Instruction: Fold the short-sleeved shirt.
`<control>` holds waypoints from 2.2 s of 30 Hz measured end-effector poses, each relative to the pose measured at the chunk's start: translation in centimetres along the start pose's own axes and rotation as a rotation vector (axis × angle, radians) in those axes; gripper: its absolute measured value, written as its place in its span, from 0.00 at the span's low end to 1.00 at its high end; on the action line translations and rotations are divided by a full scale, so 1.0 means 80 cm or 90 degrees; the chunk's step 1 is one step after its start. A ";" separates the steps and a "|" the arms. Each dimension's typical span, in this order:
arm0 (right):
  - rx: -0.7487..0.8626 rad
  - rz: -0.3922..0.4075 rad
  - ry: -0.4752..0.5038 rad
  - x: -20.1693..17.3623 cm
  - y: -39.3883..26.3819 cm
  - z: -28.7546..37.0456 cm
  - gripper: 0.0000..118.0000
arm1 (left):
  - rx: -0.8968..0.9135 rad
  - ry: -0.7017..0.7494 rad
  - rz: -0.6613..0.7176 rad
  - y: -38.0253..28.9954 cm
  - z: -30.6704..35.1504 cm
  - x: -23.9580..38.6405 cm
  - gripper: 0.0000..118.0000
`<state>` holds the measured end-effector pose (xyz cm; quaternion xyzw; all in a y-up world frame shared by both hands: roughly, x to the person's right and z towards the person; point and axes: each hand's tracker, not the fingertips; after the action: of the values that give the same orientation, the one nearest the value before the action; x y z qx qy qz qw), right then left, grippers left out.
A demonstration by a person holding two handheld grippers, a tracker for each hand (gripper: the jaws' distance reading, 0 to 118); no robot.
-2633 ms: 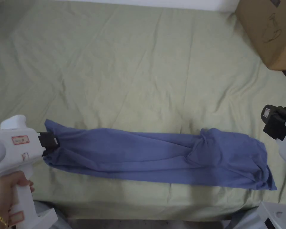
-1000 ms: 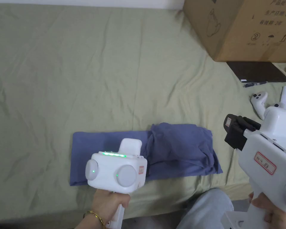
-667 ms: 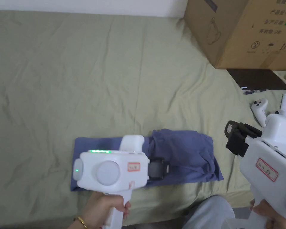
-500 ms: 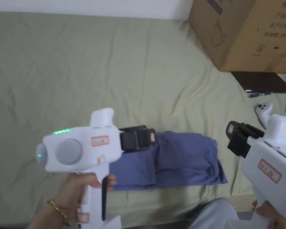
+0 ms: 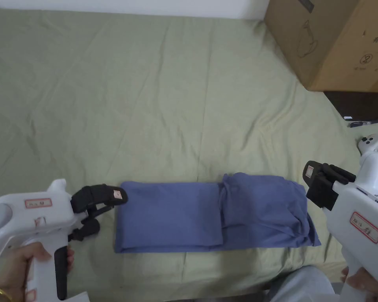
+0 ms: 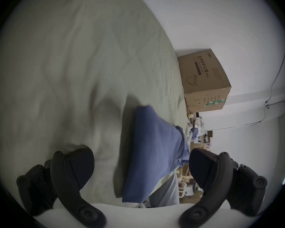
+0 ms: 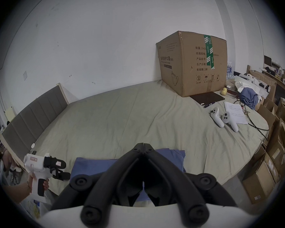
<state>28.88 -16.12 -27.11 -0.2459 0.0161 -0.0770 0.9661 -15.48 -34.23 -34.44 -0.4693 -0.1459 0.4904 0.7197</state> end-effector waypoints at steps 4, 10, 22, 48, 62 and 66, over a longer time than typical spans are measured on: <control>-0.010 0.001 -0.004 -0.002 0.002 -0.001 0.00 | 0.017 -0.050 -0.043 -0.009 -0.012 0.004 0.98; -0.007 -0.003 -0.003 -0.002 0.003 0.002 0.00 | 0.013 -0.057 -0.027 0.000 -0.031 0.016 0.21; 0.014 0.000 0.001 -0.003 0.012 0.011 0.00 | 0.045 0.172 -0.108 -0.008 0.004 0.089 0.05; 0.026 -0.034 0.018 0.029 -0.010 0.018 0.00 | 0.013 0.337 -0.490 -0.064 -0.028 0.245 0.06; 0.027 -0.063 -0.022 0.047 -0.012 0.042 0.00 | -0.093 0.246 -0.410 -0.094 -0.139 0.217 0.50; 0.028 -0.056 -0.018 0.039 -0.011 0.041 0.00 | 0.076 0.225 -0.461 -0.084 -0.090 0.244 0.10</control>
<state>32.03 -15.80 -23.81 -0.2264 -0.0099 -0.1163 0.9670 2.48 -22.13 -37.60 -0.4218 -0.1471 0.1248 0.8859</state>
